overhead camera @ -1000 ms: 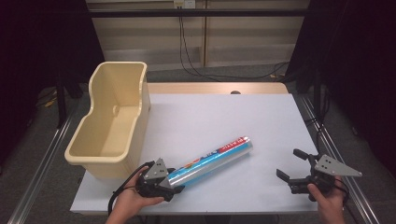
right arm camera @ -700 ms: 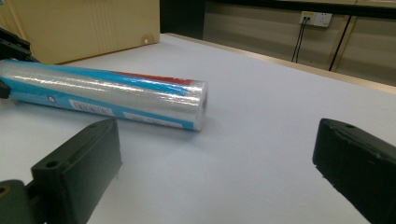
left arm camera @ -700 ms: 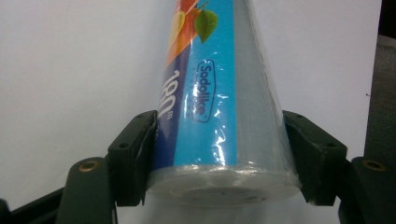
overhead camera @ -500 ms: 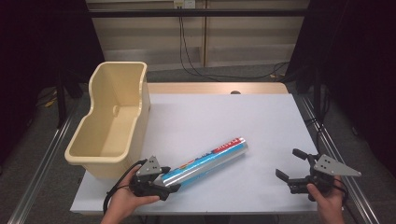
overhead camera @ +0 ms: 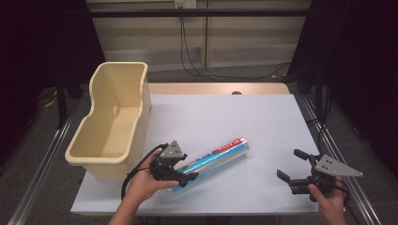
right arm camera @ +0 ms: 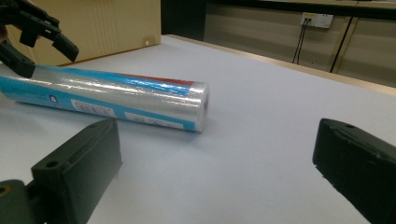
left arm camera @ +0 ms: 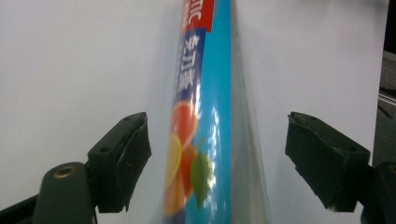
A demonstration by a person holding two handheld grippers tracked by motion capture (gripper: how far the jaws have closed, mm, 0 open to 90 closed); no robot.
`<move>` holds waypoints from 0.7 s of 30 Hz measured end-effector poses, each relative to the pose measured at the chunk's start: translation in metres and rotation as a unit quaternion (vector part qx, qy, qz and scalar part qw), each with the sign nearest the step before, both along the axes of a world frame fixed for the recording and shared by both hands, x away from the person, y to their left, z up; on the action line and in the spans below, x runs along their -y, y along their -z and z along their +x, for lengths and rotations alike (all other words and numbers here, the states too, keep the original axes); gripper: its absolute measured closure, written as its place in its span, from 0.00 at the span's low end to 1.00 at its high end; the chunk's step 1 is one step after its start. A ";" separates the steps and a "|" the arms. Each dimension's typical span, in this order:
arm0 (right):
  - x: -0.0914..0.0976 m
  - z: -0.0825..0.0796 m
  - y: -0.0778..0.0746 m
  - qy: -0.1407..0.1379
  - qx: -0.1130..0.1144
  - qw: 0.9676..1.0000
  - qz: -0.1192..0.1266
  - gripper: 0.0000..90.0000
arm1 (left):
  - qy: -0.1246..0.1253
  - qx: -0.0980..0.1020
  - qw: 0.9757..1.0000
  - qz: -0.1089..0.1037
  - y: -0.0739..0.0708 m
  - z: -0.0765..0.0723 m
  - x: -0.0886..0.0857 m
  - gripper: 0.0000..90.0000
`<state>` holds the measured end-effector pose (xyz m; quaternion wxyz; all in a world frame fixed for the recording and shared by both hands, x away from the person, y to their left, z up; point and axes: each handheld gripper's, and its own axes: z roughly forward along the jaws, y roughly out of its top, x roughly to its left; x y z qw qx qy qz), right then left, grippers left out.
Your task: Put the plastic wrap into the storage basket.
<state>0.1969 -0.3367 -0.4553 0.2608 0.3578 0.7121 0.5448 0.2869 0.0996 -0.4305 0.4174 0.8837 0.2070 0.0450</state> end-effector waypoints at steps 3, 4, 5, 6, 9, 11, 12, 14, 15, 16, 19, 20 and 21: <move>0.000 0.000 0.000 0.002 0.002 1.000 0.003 0.01 | 0.004 -0.005 1.000 0.006 -0.005 0.009 0.013 0.23; 0.000 0.000 0.000 0.001 0.002 1.000 0.003 0.01 | 0.007 -0.007 1.000 0.008 -0.006 0.011 0.017 0.23; 0.001 0.000 -0.001 0.002 0.002 1.000 0.002 0.01 | 0.008 -0.011 1.000 0.012 -0.007 0.014 0.021 0.22; 0.001 0.000 -0.001 0.002 0.002 1.000 0.002 0.01 | 0.011 -0.013 1.000 0.018 -0.008 0.016 0.026 0.22; 0.002 0.000 0.000 0.003 0.002 1.000 0.004 0.01 | 0.018 -0.021 0.999 0.028 -0.009 0.022 0.039 0.21; 0.002 0.000 -0.001 0.004 0.002 1.000 0.004 0.01 | 0.019 -0.031 0.999 0.032 -0.009 0.025 0.047 0.21; 0.002 0.000 -0.001 0.003 0.002 1.000 0.004 0.01 | 0.022 -0.034 0.998 0.040 -0.009 0.026 0.051 0.21; 0.002 0.000 -0.001 0.003 0.002 1.000 0.004 0.01 | 0.022 -0.046 0.997 0.050 -0.009 0.030 0.059 0.21; 0.002 0.000 -0.001 0.003 0.002 1.000 0.004 0.01 | 0.022 -0.047 0.997 0.055 -0.009 0.031 0.061 0.20; 0.002 0.000 -0.001 0.003 0.002 1.000 0.004 0.01 | 0.023 -0.050 0.997 0.062 -0.008 0.032 0.064 0.20; 0.003 0.000 -0.001 0.003 0.003 1.000 0.005 0.01 | 0.023 -0.070 0.994 0.082 -0.005 0.035 0.072 0.19; 0.003 0.000 -0.001 0.003 0.003 1.000 0.005 0.01 | 0.026 -0.074 0.993 0.092 -0.004 0.037 0.073 0.19; 0.003 0.000 -0.001 0.004 0.002 1.000 0.006 0.01 | 0.026 -0.076 0.992 0.097 -0.003 0.038 0.075 0.19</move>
